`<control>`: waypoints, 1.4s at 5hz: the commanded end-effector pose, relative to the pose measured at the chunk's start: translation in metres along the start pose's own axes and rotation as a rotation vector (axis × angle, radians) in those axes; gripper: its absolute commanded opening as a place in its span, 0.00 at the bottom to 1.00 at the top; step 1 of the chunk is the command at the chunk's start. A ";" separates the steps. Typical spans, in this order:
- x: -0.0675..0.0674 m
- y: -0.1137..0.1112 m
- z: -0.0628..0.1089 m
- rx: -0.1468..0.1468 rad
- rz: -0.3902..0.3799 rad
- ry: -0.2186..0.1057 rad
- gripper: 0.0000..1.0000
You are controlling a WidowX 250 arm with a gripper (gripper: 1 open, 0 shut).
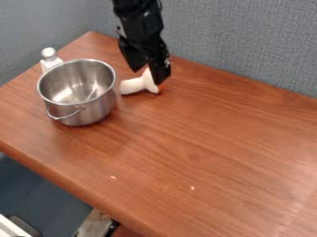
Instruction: Put the mushroom in the metal pot
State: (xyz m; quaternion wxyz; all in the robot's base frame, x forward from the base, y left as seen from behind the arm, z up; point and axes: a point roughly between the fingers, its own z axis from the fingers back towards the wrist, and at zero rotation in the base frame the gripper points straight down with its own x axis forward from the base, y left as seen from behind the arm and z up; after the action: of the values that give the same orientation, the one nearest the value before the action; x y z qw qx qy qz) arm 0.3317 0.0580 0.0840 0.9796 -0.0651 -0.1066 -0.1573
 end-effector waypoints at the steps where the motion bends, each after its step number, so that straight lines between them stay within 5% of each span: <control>1: 0.008 0.011 -0.006 0.063 0.090 -0.013 1.00; 3: 0.018 0.022 -0.035 0.162 0.271 0.014 1.00; 4: 0.028 0.031 -0.032 0.168 0.264 0.033 0.00; 5: 0.036 0.035 -0.022 0.165 0.259 0.041 0.00; 6: 0.047 0.032 0.014 0.142 0.226 -0.036 1.00; 7: 0.052 0.031 0.045 0.119 0.194 -0.101 0.00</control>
State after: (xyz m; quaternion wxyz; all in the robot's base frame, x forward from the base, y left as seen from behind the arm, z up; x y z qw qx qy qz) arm 0.3788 0.0758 0.1088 0.9908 -0.0338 -0.1202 -0.0517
